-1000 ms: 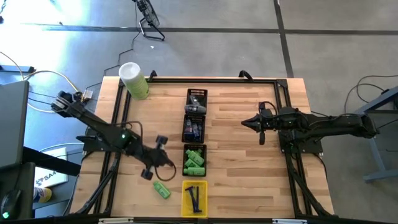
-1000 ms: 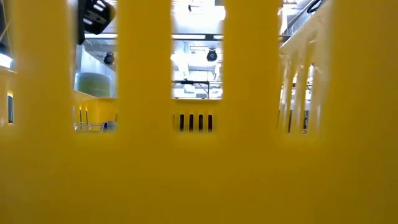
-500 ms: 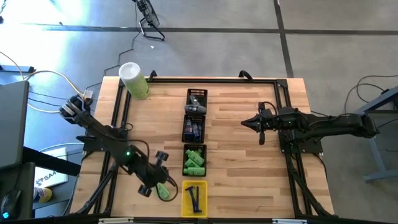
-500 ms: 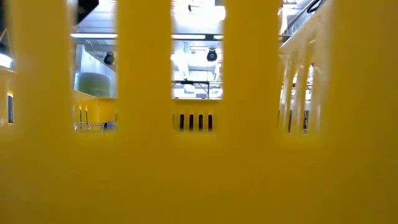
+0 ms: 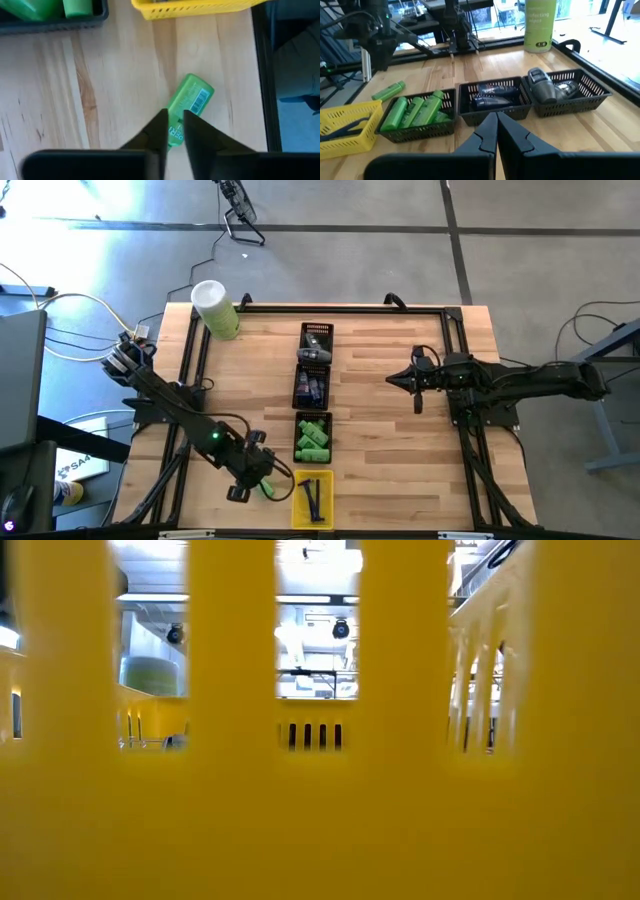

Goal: Pick & Place Travel size toiletries
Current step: Put the green shampoo bottle into the bottom black bin

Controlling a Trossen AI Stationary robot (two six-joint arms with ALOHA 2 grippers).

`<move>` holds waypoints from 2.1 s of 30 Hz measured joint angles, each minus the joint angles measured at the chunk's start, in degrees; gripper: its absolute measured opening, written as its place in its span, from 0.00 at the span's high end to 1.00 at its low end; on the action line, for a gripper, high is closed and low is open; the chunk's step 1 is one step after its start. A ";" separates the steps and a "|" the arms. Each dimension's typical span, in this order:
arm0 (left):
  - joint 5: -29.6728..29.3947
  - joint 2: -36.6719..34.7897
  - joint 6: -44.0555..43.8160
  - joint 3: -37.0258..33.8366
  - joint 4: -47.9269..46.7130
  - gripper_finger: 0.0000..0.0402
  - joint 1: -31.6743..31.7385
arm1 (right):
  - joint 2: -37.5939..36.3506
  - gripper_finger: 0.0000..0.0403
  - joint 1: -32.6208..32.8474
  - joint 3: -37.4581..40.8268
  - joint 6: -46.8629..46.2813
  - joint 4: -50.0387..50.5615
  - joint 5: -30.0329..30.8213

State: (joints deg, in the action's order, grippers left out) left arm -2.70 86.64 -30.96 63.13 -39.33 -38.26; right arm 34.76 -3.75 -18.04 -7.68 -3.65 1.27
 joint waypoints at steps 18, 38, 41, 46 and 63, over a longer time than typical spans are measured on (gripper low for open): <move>1.21 2.55 -1.20 -0.02 -0.56 0.21 0.02 | 0.45 1.00 0.00 0.00 0.27 -0.01 -0.19; 8.10 15.85 0.75 -0.02 6.00 0.17 -0.91 | 0.44 1.00 -0.02 0.00 0.07 0.41 -2.69; 7.67 16.53 0.79 0.11 5.66 0.17 -1.57 | 0.44 1.00 0.00 0.00 0.04 0.41 -3.11; 5.23 17.26 3.20 0.20 4.74 0.17 -1.66 | 0.44 1.00 -0.02 0.00 0.17 0.45 -3.01; 2.38 17.46 6.54 -0.02 3.45 0.31 -1.60 | 0.44 1.00 -0.01 0.00 0.22 0.52 -2.98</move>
State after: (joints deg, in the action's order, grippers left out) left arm -0.32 104.09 -24.43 63.12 -35.88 -39.86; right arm 35.20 -3.76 -18.04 -7.46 -3.14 -1.71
